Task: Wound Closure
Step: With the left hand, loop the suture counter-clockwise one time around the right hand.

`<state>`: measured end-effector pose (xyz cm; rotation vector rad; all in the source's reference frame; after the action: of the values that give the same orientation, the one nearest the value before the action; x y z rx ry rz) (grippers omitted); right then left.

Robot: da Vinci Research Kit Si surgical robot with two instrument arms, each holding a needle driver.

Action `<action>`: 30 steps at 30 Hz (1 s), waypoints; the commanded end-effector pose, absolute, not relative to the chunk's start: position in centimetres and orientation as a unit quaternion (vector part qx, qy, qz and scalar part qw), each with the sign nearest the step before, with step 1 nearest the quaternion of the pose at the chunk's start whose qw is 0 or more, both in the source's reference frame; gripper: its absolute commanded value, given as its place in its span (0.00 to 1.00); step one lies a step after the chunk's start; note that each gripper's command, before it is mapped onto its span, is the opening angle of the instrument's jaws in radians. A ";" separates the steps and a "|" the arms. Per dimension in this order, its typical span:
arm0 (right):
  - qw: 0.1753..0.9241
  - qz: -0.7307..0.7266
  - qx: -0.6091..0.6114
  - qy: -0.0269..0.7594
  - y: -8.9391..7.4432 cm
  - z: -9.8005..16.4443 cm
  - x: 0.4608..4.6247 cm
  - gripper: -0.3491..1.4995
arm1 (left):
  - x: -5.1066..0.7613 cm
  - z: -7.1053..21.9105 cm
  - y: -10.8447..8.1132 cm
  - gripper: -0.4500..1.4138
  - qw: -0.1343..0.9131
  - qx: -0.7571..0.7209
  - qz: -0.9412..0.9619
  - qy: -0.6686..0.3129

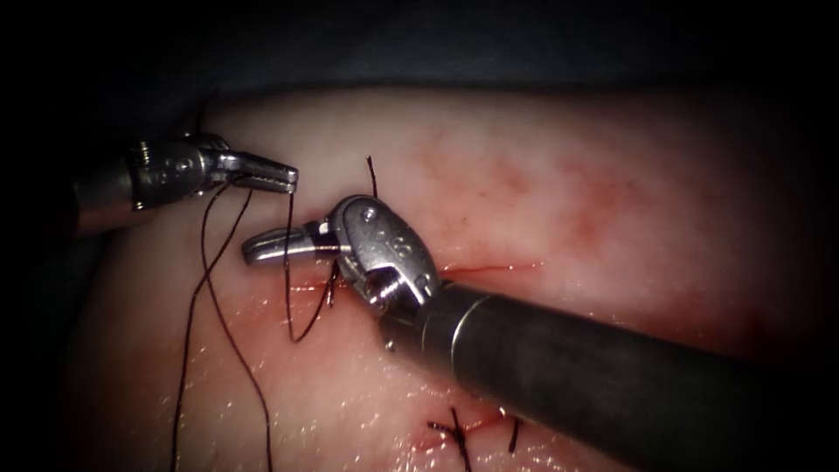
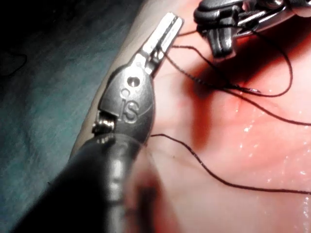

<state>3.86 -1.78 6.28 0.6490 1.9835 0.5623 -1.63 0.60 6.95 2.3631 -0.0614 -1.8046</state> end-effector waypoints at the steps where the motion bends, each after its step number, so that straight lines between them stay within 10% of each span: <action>1: 0.459 0.250 0.258 0.812 -1.8 6.2 3.93 0.00 | -1.68 7.1 0.7 0.00 0.083 0.789 -0.609 -0.021; 20: 0.466 0.412 0.126 0.773 -1.8 6.2 3.71 0.00 | -1.67 7.4 0.0 0.00 0.065 0.773 -0.630 -0.041; 30: 0.527 0.500 0.015 0.687 -1.9 6.1 3.51 0.36 | -1.90 7.2 0.0 0.00 0.055 0.766 -0.638 -0.049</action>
<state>3.41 -1.98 6.13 0.0351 1.6358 1.1983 -1.87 -0.10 7.18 2.3283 -0.1441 -1.9464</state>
